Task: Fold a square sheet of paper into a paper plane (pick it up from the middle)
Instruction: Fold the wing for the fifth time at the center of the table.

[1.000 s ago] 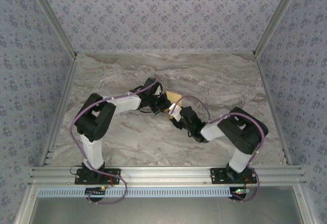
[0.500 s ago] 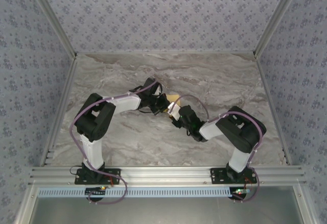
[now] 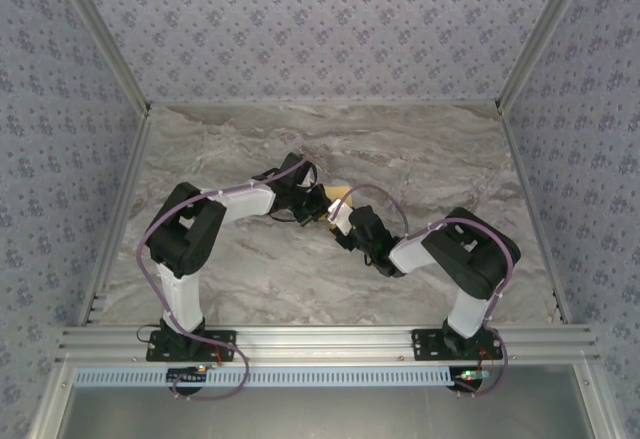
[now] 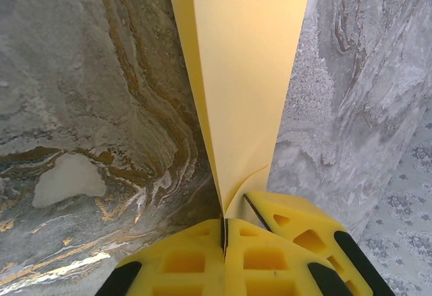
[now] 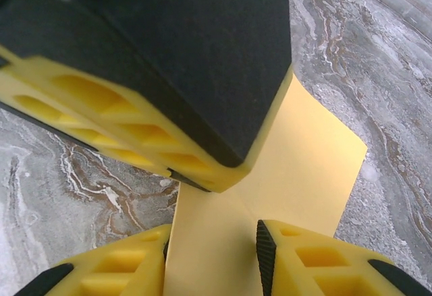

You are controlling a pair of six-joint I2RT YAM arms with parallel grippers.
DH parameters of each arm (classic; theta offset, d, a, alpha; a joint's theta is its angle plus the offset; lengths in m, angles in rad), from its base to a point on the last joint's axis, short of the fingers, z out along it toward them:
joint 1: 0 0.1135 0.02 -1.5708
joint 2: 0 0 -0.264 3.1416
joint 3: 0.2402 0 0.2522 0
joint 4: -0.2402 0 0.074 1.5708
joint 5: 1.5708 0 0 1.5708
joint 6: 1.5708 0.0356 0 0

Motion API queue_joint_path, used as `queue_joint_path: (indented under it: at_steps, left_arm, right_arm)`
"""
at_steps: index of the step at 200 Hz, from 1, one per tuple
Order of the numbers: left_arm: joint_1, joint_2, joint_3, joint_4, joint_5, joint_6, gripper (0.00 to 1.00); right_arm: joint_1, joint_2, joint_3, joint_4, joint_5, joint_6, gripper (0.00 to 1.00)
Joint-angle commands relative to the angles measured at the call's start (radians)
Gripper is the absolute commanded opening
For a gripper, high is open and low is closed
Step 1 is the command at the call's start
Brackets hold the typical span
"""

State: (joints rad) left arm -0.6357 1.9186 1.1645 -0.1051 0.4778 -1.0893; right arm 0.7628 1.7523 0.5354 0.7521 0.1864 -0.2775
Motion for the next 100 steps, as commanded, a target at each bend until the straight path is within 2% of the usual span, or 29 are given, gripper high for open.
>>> queue_joint_path:
  at_steps: [1,37,72,100]
  left_arm:
    - [0.005,-0.038,0.026,-0.065,-0.010,-0.021,0.02]
    - [0.006,-0.040,0.025,-0.070,-0.010,-0.020,0.02]
    - [0.014,-0.048,0.028,-0.074,-0.008,-0.014,0.06]
    - [0.058,-0.088,0.008,-0.080,-0.016,0.003,0.23]
  right_arm:
    - [0.000,-0.014,0.021,-0.007,-0.005,0.021,0.35]
    - [-0.002,-0.024,0.017,-0.001,-0.006,0.030,0.29]
    - [-0.012,-0.030,0.015,-0.011,-0.045,0.062,0.19]
    - [-0.044,-0.040,0.003,-0.016,-0.121,0.138,0.14]
